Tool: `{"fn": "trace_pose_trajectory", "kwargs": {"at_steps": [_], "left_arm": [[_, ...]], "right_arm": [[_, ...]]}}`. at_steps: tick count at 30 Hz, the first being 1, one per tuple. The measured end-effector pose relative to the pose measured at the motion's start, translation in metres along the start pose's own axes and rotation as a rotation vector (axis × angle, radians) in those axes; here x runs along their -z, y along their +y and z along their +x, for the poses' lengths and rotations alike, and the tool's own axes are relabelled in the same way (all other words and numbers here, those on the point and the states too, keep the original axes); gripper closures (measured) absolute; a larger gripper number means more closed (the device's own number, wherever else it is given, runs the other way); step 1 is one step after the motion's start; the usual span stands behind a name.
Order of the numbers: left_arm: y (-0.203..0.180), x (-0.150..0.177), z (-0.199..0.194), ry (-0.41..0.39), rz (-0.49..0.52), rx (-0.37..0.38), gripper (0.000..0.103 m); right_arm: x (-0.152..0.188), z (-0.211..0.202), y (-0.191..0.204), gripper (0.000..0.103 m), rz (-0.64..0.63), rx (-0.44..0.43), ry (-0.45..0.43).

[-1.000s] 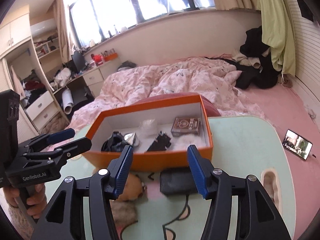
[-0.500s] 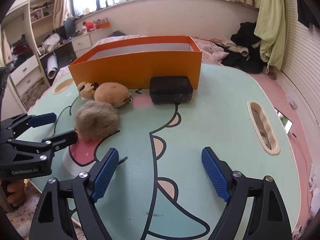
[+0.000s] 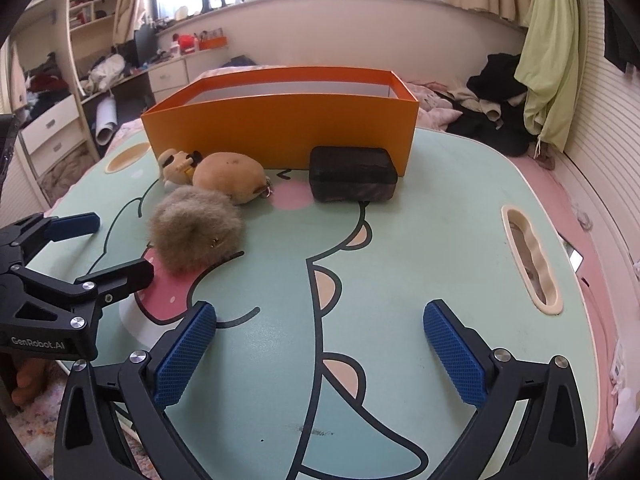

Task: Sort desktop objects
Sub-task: 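Withdraw both grippers from the orange box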

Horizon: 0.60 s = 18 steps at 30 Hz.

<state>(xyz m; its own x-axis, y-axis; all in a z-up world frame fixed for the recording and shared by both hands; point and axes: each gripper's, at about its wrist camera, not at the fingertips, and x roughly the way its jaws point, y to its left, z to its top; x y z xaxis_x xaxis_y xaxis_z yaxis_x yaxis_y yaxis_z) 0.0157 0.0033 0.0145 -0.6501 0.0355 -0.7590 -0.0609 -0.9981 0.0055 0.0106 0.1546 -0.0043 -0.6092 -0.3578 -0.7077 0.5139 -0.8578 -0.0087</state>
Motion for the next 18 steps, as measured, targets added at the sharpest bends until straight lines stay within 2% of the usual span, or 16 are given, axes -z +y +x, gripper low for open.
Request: {"fn": "trace_pose_trajectory", "kwargs": {"at_steps": [12, 14, 16, 18], "left_arm": [[-0.001, 0.001, 0.001, 0.000, -0.001, 0.000, 0.000], [-0.001, 0.001, 0.001, -0.001, -0.003, 0.002, 0.000], [-0.001, 0.000, 0.002, -0.001, -0.005, 0.004, 0.000], [-0.002, 0.000, 0.002, -0.002, -0.005, 0.003, 0.000]], "right_arm": [[-0.001, -0.001, 0.001, 0.000, 0.003, -0.006, -0.002], [-0.006, -0.003, -0.004, 0.001, 0.028, -0.040, 0.000], [-0.017, -0.007, -0.012, 0.009, 0.109, -0.128, -0.012], [-0.029, -0.012, -0.013, 0.009, 0.164, -0.211, -0.042]]}}
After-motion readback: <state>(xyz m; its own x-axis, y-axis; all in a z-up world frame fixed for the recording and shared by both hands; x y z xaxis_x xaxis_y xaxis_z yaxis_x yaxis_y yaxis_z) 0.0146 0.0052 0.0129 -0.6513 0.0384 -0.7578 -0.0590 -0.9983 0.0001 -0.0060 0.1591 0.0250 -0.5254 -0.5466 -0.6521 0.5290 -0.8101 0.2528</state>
